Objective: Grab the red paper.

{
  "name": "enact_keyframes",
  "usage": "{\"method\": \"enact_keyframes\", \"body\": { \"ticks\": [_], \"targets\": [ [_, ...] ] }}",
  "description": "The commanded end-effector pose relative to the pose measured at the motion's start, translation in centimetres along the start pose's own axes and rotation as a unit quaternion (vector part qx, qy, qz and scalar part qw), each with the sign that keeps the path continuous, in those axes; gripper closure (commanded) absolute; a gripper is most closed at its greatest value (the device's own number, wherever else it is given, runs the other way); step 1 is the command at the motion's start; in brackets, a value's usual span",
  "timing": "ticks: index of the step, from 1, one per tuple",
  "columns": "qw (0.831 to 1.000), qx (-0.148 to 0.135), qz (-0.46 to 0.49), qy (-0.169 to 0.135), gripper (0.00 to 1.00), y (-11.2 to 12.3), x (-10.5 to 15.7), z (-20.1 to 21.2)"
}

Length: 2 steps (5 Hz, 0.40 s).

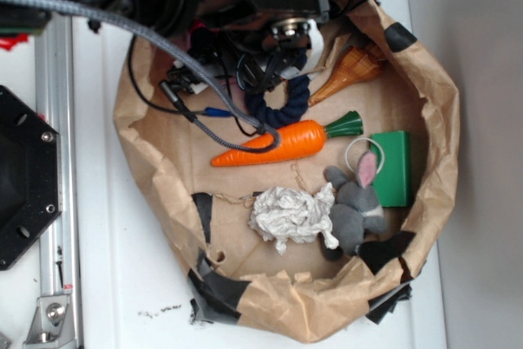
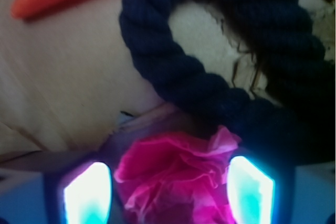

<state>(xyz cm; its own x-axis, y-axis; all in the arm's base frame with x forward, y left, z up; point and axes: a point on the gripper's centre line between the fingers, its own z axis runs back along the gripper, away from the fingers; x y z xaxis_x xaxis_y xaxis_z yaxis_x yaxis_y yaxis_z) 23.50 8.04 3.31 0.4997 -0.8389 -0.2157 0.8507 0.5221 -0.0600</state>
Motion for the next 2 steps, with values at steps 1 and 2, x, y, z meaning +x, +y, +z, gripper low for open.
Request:
{"method": "enact_keyframes", "body": {
  "ticks": [1, 2],
  "targets": [
    [0.998, 0.021, 0.056, 0.025, 1.0, 0.7, -1.6, -0.6],
    [0.998, 0.034, 0.055, 0.018, 1.0, 0.8, -0.7, 0.6]
  ]
}}
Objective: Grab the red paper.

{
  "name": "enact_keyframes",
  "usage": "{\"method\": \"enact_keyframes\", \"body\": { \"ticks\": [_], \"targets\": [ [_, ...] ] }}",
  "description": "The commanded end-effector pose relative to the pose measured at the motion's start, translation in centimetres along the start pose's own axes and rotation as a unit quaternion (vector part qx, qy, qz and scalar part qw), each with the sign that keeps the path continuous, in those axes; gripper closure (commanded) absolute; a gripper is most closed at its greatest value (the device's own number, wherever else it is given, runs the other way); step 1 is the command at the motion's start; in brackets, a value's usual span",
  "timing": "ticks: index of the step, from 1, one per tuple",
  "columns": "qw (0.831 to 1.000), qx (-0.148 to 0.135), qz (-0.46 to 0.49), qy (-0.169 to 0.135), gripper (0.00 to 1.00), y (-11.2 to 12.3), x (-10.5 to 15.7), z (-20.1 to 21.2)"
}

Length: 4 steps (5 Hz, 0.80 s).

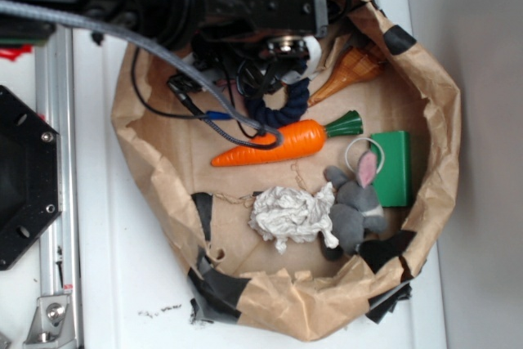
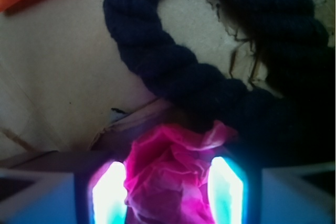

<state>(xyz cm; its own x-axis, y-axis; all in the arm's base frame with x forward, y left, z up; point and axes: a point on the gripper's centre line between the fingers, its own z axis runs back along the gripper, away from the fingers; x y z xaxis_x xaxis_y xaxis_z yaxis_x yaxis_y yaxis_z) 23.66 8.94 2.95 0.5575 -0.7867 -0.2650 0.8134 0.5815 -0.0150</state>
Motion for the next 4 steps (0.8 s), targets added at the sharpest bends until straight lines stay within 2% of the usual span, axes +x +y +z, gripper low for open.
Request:
{"method": "enact_keyframes", "body": {
  "ticks": [1, 2, 3, 4],
  "targets": [
    [0.999, 0.033, 0.004, -0.03, 1.0, -0.6, 1.1, 3.0],
    [0.998, 0.043, -0.002, -0.039, 1.0, -1.5, 2.1, 4.7],
    [0.995, 0.042, 0.006, -0.094, 1.0, -2.7, 3.3, 9.3],
    [0.988, -0.013, 0.101, -0.12, 1.0, -2.0, 4.7, 14.6]
  ]
}}
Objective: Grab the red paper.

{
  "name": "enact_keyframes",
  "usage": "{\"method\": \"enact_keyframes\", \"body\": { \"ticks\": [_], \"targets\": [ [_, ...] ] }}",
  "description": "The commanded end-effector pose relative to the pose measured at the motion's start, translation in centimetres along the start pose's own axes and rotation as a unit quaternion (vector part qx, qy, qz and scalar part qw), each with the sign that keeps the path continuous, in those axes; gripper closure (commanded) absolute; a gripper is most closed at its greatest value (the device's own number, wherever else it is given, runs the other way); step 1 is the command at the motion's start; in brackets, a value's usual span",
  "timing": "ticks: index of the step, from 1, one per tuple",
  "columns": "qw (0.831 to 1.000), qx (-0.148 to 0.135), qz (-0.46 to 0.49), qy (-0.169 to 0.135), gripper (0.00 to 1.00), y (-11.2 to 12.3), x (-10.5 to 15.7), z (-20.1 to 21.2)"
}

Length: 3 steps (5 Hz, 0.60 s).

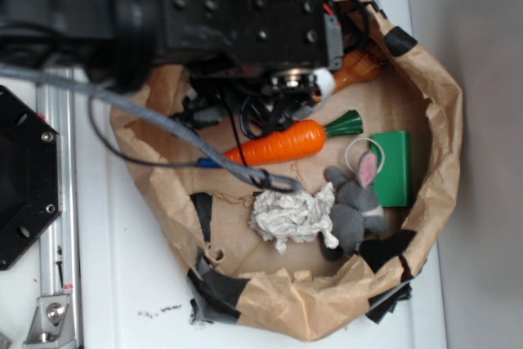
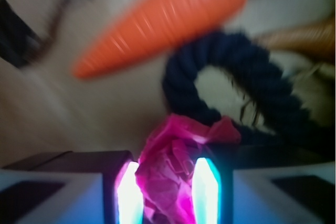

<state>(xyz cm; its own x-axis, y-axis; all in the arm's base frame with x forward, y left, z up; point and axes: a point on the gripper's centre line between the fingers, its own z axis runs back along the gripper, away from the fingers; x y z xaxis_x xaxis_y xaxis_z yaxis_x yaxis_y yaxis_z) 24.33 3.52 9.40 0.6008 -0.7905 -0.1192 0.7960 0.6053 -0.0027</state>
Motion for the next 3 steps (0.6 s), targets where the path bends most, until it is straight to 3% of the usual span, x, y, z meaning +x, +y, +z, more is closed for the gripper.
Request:
{"method": "enact_keyframes", "body": {
  "ticks": [1, 2, 3],
  "targets": [
    [0.98, -0.049, 0.183, -0.061, 1.0, 2.0, 4.3, 8.4],
    [0.971, -0.045, 0.217, -0.087, 1.0, 3.4, 4.0, 7.4],
    [0.969, -0.056, 0.217, -0.106, 1.0, 3.3, 3.3, 6.1]
  ]
}}
